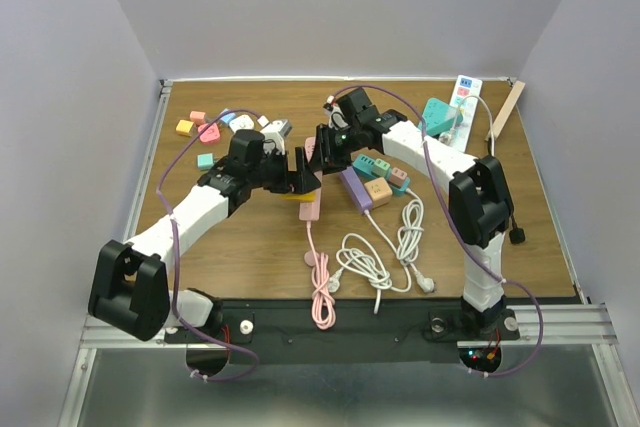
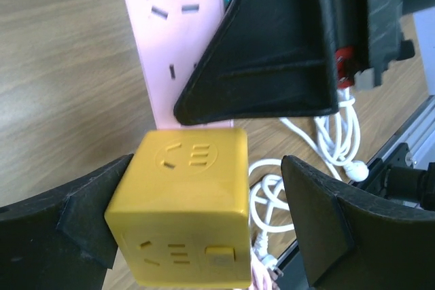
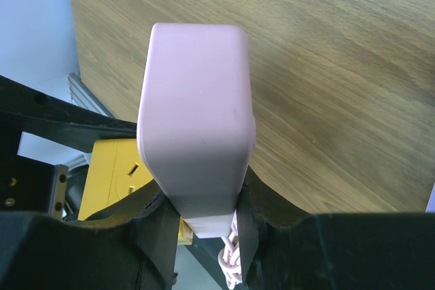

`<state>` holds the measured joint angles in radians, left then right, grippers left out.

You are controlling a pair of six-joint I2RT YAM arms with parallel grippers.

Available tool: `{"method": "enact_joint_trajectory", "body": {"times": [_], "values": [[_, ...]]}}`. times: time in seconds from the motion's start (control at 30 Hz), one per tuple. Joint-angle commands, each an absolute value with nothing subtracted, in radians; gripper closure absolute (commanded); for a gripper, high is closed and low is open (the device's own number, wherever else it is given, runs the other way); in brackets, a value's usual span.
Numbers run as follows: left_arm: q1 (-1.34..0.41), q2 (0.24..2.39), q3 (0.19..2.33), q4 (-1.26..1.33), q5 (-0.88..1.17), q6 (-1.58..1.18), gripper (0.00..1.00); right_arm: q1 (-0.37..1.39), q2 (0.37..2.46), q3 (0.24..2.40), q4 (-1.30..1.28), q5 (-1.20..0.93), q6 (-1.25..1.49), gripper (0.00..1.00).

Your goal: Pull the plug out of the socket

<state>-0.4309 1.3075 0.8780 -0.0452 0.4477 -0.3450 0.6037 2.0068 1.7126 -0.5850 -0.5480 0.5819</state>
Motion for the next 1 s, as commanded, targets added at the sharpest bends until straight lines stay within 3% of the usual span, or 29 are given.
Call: {"method": "enact_joint_trajectory", "body": {"times": [0.0,0.43,0.53,0.57,0.63,0.67,0.7,0.73,0.97], "values": [[-0.434,1.255,0.85,-0.064,0.437,-0.304,0.01,0.611,2.0,1.789,-0.561,-0.586,0.598,1.0],[-0.426,1.313,0.887,-0.04,0.457,-0.316,0.01,0.609,1.97,1.749,-0.558,-0.644,0.574,1.0],[-0.426,1.322,0.894,-0.035,0.491,-0.302,0.16,0.609,1.965,1.75,-0.56,-0.649,0.574,1.0],[-0.426,1.33,0.894,-0.037,0.502,-0.298,0.32,0.611,1.967,1.753,-0.558,-0.653,0.572,1.0],[-0.426,1.335,0.891,-0.035,0.52,-0.29,0.55,0.609,1.97,1.756,-0.56,-0.669,0.571,1.0],[-0.426,1.338,0.89,-0.035,0.529,-0.29,0.78,0.611,1.97,1.755,-0.56,-0.67,0.569,1.0],[-0.426,1.335,0.89,-0.035,0.528,-0.291,0.92,0.609,1.97,1.753,-0.558,-0.67,0.569,1.0],[-0.426,1.325,0.887,-0.035,0.52,-0.296,1.0,0.611,1.971,1.753,-0.558,-0.666,0.568,0.99],[-0.426,1.267,0.948,-0.103,0.488,-0.275,1.0,0.609,1.994,1.7,-0.584,-0.506,0.557,0.99]]}}
